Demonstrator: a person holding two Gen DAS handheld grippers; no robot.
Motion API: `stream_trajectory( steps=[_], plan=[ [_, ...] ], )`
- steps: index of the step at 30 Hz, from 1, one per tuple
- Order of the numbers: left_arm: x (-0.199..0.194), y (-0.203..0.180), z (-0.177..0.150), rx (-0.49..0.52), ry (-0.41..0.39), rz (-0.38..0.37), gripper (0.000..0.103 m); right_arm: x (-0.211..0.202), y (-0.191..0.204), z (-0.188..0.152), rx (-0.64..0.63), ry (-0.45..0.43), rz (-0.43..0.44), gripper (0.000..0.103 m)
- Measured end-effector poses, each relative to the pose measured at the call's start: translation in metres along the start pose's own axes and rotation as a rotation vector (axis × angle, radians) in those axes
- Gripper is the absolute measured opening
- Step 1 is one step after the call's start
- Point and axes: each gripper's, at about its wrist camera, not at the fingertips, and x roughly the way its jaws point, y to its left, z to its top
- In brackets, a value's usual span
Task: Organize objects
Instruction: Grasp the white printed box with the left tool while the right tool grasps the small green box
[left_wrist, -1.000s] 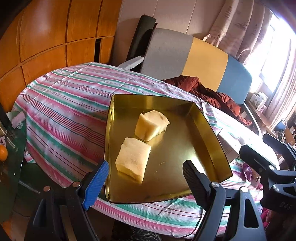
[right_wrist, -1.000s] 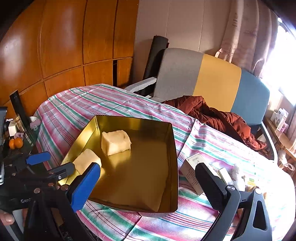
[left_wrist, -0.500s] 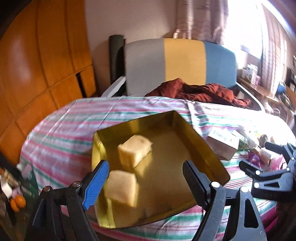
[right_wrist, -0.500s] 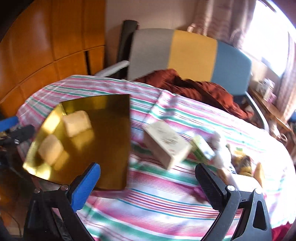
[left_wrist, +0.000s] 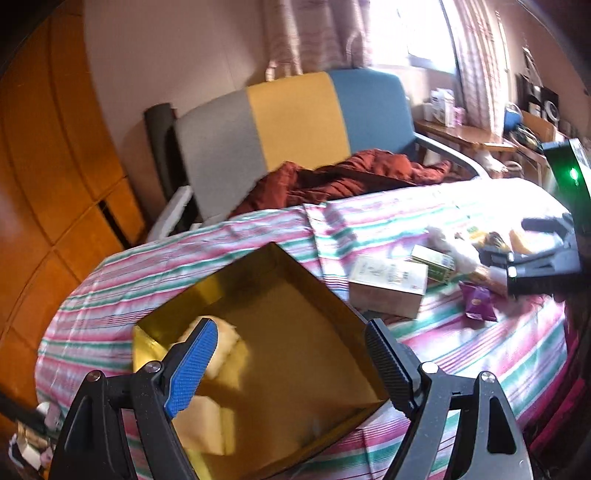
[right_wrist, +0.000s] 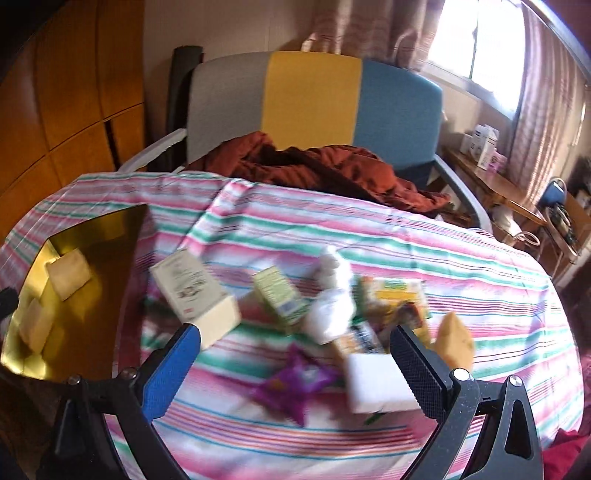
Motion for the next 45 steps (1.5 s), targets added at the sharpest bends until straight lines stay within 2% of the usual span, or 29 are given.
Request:
stream_trajectory(
  steps=[2, 4, 7, 10, 15, 18, 23, 32, 35, 37, 38, 39, 42, 45],
  plan=[
    [0.008, -0.006, 0.003, 0.009, 0.029, -0.049, 0.084, 0.002, -0.015, 0.004, 0.010, -0.004, -0.010, 0.103],
    [0.018, -0.009, 0.007, -0.018, 0.072, -0.136, 0.084, 0.005, -0.031, 0.007, 0.016, -0.013, -0.023, 0.103],
    [0.038, -0.010, 0.018, -0.104, 0.154, -0.261, 0.083, 0.014, -0.055, 0.010, 0.039, -0.019, -0.034, 0.103],
    [0.056, -0.014, 0.029, -0.181, 0.214, -0.347, 0.082, 0.024, -0.076, 0.008, 0.086, -0.018, -0.033, 0.103],
    [0.086, -0.034, 0.051, -0.269, 0.305, -0.451, 0.082, 0.042, -0.098, 0.000, 0.175, 0.026, 0.011, 0.103],
    [0.113, -0.045, 0.064, -0.354, 0.388, -0.494, 0.083, 0.037, -0.098, 0.001, 0.180, 0.008, 0.031, 0.103],
    [0.161, -0.045, 0.063, -0.582, 0.605, -0.506, 0.086, 0.030, -0.100, 0.002, 0.194, -0.010, 0.060, 0.103],
    [0.203, -0.058, 0.066, -0.592, 0.709, -0.352, 0.086, 0.016, -0.114, 0.005, 0.266, -0.058, 0.083, 0.103],
    [0.215, -0.061, 0.066, -0.593, 0.726, -0.327, 0.086, 0.015, -0.117, 0.005, 0.279, -0.063, 0.091, 0.103],
    [0.217, -0.067, 0.066, -0.561, 0.726, -0.310, 0.080, 0.014, -0.118, 0.005, 0.282, -0.066, 0.093, 0.103],
    [0.216, -0.070, 0.066, -0.540, 0.705, -0.320, 0.067, 0.014, -0.119, 0.005, 0.284, -0.065, 0.095, 0.103],
    [0.213, -0.072, 0.066, -0.510, 0.684, -0.333, 0.064, 0.015, -0.119, 0.005, 0.286, -0.063, 0.096, 0.103],
    [0.201, -0.082, 0.067, -0.397, 0.603, -0.347, 0.059, 0.015, -0.121, 0.005, 0.293, -0.061, 0.097, 0.103],
    [0.179, -0.083, 0.067, -0.347, 0.497, -0.377, 0.055, 0.016, -0.121, 0.004, 0.289, -0.061, 0.099, 0.103]
  ],
)
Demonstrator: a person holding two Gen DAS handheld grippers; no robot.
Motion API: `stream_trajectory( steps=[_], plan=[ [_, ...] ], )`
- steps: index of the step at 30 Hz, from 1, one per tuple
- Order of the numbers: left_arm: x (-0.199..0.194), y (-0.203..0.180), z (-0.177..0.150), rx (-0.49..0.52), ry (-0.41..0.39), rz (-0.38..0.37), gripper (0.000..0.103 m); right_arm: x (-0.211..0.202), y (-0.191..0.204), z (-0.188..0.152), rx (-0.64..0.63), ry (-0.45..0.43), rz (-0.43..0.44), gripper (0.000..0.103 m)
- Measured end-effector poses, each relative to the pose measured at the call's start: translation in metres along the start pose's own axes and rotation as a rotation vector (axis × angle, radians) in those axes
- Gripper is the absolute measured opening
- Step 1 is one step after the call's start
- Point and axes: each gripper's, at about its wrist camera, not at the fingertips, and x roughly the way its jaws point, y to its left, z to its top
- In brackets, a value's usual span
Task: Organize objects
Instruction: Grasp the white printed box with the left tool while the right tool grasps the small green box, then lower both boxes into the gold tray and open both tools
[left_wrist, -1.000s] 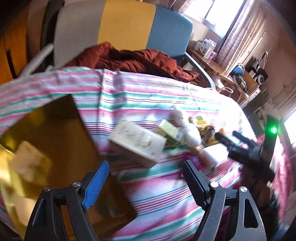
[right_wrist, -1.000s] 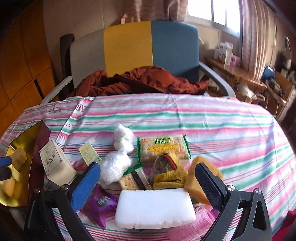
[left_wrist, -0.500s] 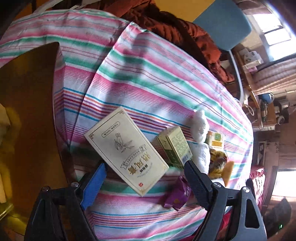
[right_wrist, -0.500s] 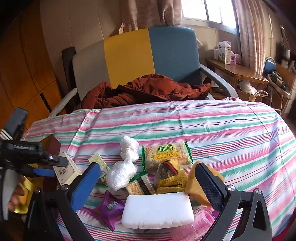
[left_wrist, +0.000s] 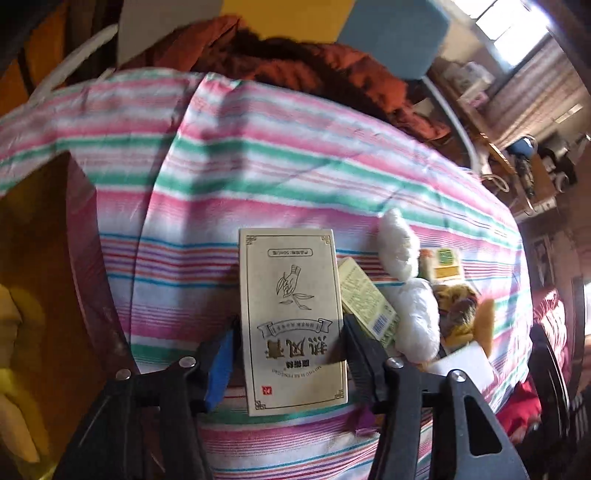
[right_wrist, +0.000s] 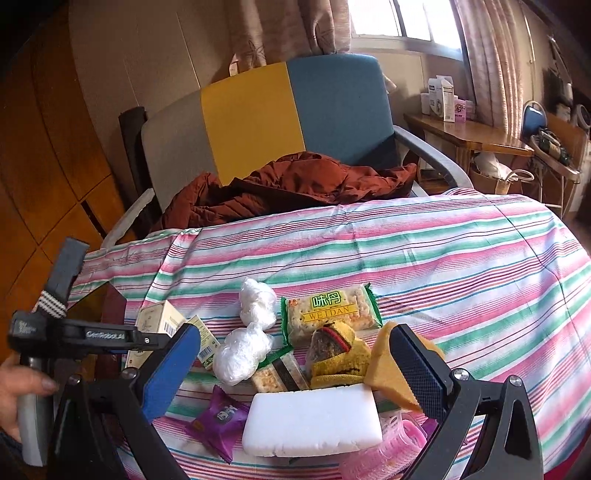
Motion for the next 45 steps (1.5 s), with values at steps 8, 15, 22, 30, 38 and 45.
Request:
stream_trajectory(
  steps=[8, 15, 22, 30, 38, 45],
  plan=[
    [-0.076, 0.009, -0.040, 0.122, -0.190, -0.100, 0.055, 0.012, 0.040, -0.009, -0.156, 0.077, 0.115, 0.095],
    [-0.128, 0.062, -0.074, 0.045, -0.285, -0.124, 0.055, 0.060, 0.106, -0.004, -0.404, 0.210, 0.126, 0.077],
    [-0.167, 0.142, -0.102, -0.111, -0.370, -0.069, 0.056, 0.138, 0.142, -0.005, -0.558, 0.403, 0.010, 0.069],
    [-0.192, 0.224, -0.116, -0.268, -0.443, 0.020, 0.055, 0.141, 0.144, -0.005, -0.566, 0.423, -0.009, 0.030],
    [-0.193, 0.263, -0.103, -0.314, -0.492, 0.126, 0.052, 0.068, 0.180, 0.028, -0.489, 0.244, 0.151, 0.030],
    [-0.188, 0.279, -0.086, -0.311, -0.506, 0.289, 0.063, 0.033, 0.260, 0.001, -0.510, 0.234, 0.385, 0.031]
  ],
)
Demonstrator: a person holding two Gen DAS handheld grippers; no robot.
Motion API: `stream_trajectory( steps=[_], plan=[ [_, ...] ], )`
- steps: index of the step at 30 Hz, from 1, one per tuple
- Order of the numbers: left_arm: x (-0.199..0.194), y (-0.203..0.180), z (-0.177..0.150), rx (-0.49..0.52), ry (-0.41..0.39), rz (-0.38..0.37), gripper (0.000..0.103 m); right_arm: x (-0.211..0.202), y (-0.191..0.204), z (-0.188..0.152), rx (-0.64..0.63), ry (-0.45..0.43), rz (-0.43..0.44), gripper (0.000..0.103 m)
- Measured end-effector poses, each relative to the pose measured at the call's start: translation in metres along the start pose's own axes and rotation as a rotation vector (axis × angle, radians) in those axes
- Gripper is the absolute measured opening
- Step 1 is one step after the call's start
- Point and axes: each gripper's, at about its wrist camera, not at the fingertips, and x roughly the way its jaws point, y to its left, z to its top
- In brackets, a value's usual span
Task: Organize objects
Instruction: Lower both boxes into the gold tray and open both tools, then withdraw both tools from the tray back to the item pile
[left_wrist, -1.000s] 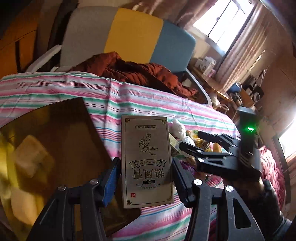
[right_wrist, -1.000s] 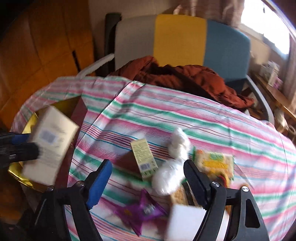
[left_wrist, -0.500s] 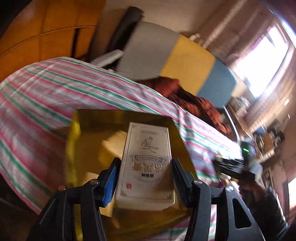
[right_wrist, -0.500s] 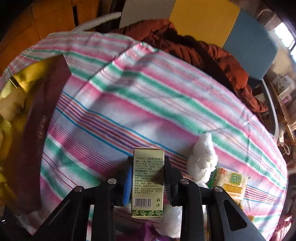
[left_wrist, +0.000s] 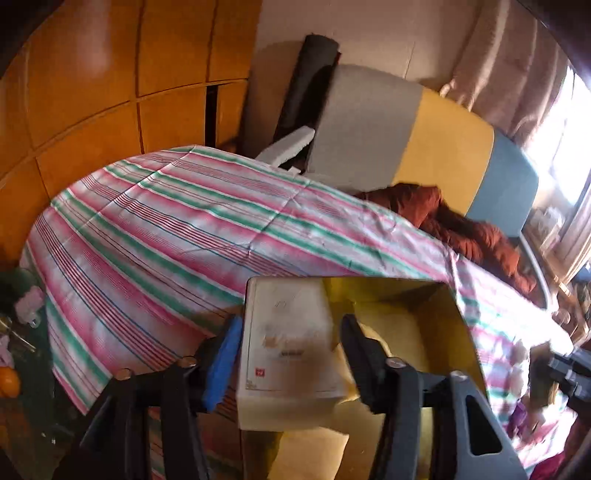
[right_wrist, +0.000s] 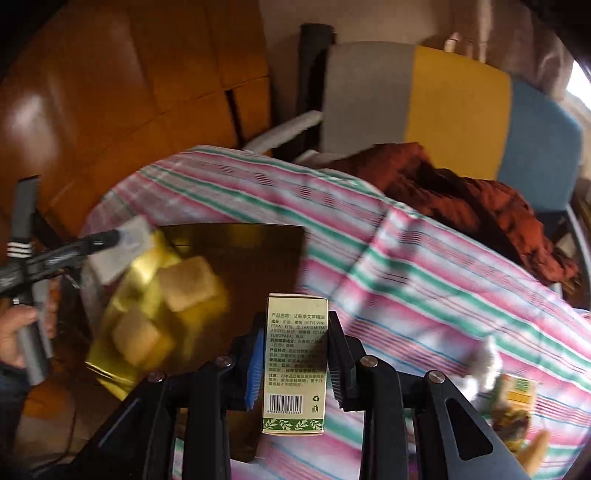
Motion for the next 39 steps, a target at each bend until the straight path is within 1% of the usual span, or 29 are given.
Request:
stream_trajectory(
  steps=[1, 2, 3, 4, 5, 6, 8, 11, 14, 15, 20, 25, 28, 35, 39],
  plan=[
    [-0.001, 0.003, 0.000, -0.008, 0.008, -0.015, 0.072, 0.003, 0.012, 0.001, -0.006, 0.000, 0.027, 0.031],
    [-0.004, 0.005, -0.002, -0.019, 0.005, -0.018, 0.075, 0.006, 0.022, 0.002, -0.009, -0.004, 0.039, 0.033],
    [-0.007, 0.007, -0.004, -0.024, 0.000, -0.021, 0.075, 0.009, 0.030, 0.001, -0.009, 0.000, 0.051, 0.045],
    [-0.009, 0.009, -0.007, -0.028, 0.001, -0.029, 0.075, 0.015, 0.039, 0.001, -0.005, 0.007, 0.068, 0.054],
    [-0.013, 0.012, -0.011, -0.036, 0.003, -0.037, 0.075, 0.018, 0.046, 0.000, -0.003, 0.009, 0.076, 0.067],
    [-0.016, 0.013, -0.014, -0.041, 0.003, -0.035, 0.075, 0.020, 0.052, -0.003, -0.004, 0.011, 0.085, 0.069],
    [-0.021, 0.017, -0.023, -0.049, 0.002, -0.034, 0.075, 0.026, 0.064, -0.008, -0.009, 0.024, 0.097, 0.069],
    [-0.035, 0.015, -0.042, -0.043, -0.019, -0.017, 0.075, 0.029, 0.077, -0.018, -0.008, 0.033, 0.076, 0.080],
    [-0.043, 0.008, -0.057, -0.016, -0.038, 0.009, 0.075, 0.026, 0.083, -0.030, -0.001, 0.033, 0.057, 0.083],
    [-0.046, 0.005, -0.062, -0.005, -0.041, 0.014, 0.075, 0.024, 0.086, -0.034, -0.001, 0.026, 0.038, 0.086],
    [-0.056, -0.012, -0.080, 0.066, -0.058, 0.039, 0.075, 0.010, 0.090, -0.049, 0.006, -0.017, -0.015, 0.093],
    [-0.064, -0.025, -0.093, 0.114, -0.066, 0.055, 0.075, -0.002, 0.092, -0.062, 0.003, -0.061, -0.104, 0.095],
    [-0.067, -0.030, -0.097, 0.130, -0.059, 0.046, 0.075, -0.007, 0.088, -0.065, 0.012, -0.075, -0.145, 0.097],
    [-0.070, -0.040, -0.107, 0.169, -0.052, 0.039, 0.075, -0.018, 0.078, -0.075, 0.038, -0.093, -0.193, 0.100],
    [-0.070, -0.046, -0.110, 0.180, -0.040, 0.017, 0.075, -0.023, 0.073, -0.082, 0.040, -0.099, -0.219, 0.102]
  ],
)
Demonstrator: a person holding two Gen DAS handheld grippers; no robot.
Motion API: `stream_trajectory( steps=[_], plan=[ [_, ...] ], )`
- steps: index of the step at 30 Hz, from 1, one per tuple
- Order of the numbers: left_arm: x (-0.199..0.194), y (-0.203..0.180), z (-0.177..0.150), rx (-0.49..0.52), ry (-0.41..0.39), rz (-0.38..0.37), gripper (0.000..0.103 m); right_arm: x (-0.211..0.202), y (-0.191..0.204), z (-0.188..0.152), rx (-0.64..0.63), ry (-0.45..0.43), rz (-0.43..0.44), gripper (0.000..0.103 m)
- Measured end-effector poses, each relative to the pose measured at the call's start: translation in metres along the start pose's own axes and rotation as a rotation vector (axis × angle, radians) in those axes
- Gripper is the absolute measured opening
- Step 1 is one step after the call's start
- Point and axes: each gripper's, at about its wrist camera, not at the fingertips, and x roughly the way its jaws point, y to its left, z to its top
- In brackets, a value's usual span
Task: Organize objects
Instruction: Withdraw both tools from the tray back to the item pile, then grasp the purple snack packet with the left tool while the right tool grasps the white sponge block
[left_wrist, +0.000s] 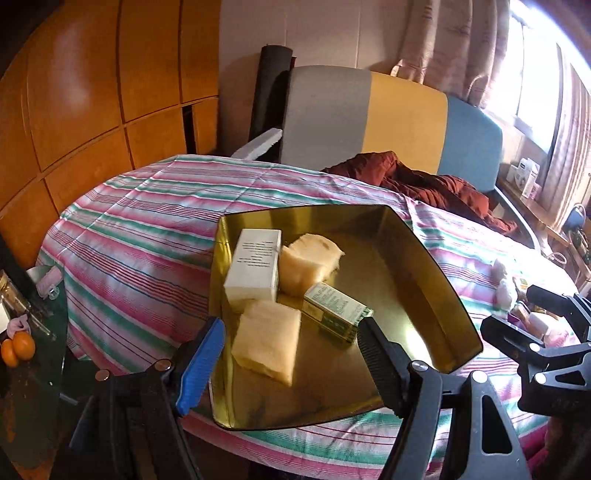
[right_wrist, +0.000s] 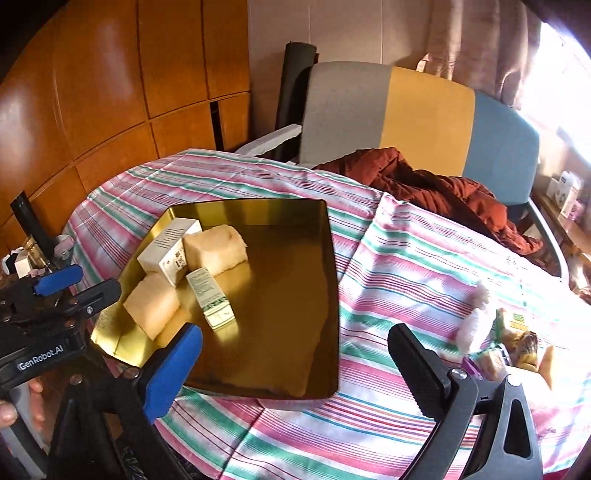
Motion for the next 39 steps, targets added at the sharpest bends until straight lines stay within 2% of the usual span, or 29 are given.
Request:
stream_trajectory(
  steps=[14, 23, 27, 32, 35, 39],
  plan=[
    [0.000, -0.031, -0.003, 0.080, 0.018, -0.047, 0.075, -0.008, -0.043, -0.013, 0.074, 0.002, -0.070, 0.103],
    [0.002, -0.046, -0.004, 0.092, 0.046, -0.146, 0.075, -0.012, -0.083, -0.027, 0.141, 0.024, -0.134, 0.103],
    [0.005, -0.050, -0.004, 0.081, 0.069, -0.181, 0.075, -0.021, -0.120, -0.035, 0.193, 0.025, -0.195, 0.103],
    [0.008, -0.064, -0.001, 0.095, 0.099, -0.245, 0.075, -0.048, -0.190, -0.043, 0.317, -0.005, -0.312, 0.103],
    [0.008, -0.085, 0.000, 0.151, 0.107, -0.282, 0.075, -0.065, -0.234, -0.053, 0.405, -0.040, -0.385, 0.103],
    [0.007, -0.124, 0.001, 0.247, 0.126, -0.355, 0.075, -0.074, -0.281, -0.071, 0.484, -0.077, -0.430, 0.103]
  ],
)
